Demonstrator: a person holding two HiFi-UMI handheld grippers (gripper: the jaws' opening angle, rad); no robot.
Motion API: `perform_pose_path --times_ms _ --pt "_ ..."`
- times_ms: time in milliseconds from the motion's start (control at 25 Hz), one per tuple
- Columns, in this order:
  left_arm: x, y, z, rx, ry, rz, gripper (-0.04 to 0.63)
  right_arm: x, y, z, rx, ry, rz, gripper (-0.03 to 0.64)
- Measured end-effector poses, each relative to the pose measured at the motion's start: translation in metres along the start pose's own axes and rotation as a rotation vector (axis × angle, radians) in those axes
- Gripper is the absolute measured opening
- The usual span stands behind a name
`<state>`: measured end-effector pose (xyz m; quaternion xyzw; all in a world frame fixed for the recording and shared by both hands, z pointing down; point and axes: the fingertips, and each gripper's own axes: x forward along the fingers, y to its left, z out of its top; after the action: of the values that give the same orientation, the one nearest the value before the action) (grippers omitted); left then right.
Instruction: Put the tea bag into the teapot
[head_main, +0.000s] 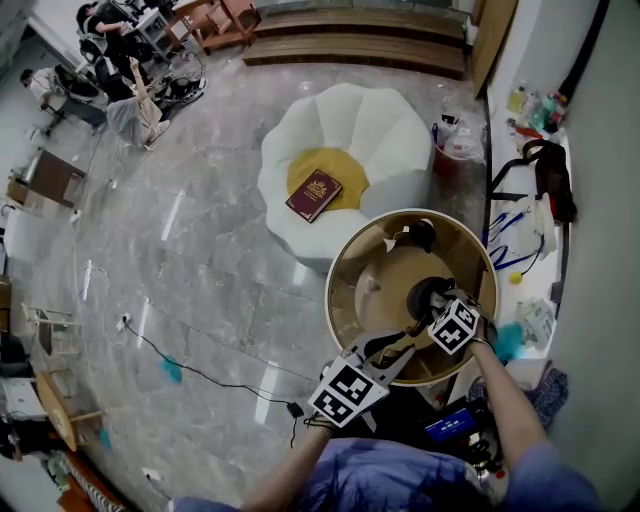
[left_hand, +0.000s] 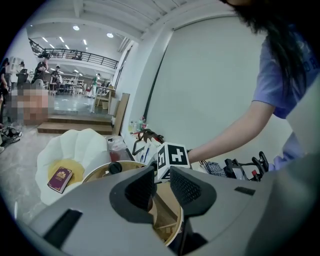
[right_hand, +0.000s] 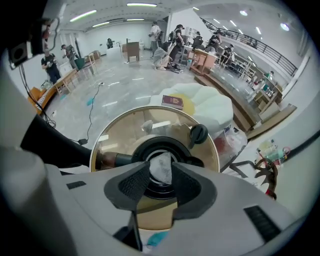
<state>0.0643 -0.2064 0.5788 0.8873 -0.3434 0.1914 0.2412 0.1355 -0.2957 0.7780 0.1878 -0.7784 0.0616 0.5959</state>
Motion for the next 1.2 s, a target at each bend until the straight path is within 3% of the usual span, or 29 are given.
perform_pose_path --times_ms 280,520,840,1040,1200 --pt "-0.005 -0.001 -0.002 0.005 0.001 -0.012 0.109 -0.027 -0.004 0.001 0.118 -0.078 -0.013 0.143" --pt "-0.008 -0.005 0.001 0.019 -0.002 -0.034 0.109 -0.083 -0.017 0.024 0.335 -0.272 -0.037 0.143" --pt "-0.02 -0.013 0.007 0.051 -0.009 -0.066 0.109 -0.148 -0.015 0.048 0.468 -0.428 -0.056 0.129" --pt "-0.036 -0.014 0.015 0.069 -0.023 -0.079 0.109 -0.192 -0.005 0.062 0.602 -0.559 -0.09 0.092" --pt "-0.053 -0.014 0.025 0.092 -0.038 -0.092 0.109 -0.227 0.007 0.072 0.643 -0.635 -0.137 0.077"
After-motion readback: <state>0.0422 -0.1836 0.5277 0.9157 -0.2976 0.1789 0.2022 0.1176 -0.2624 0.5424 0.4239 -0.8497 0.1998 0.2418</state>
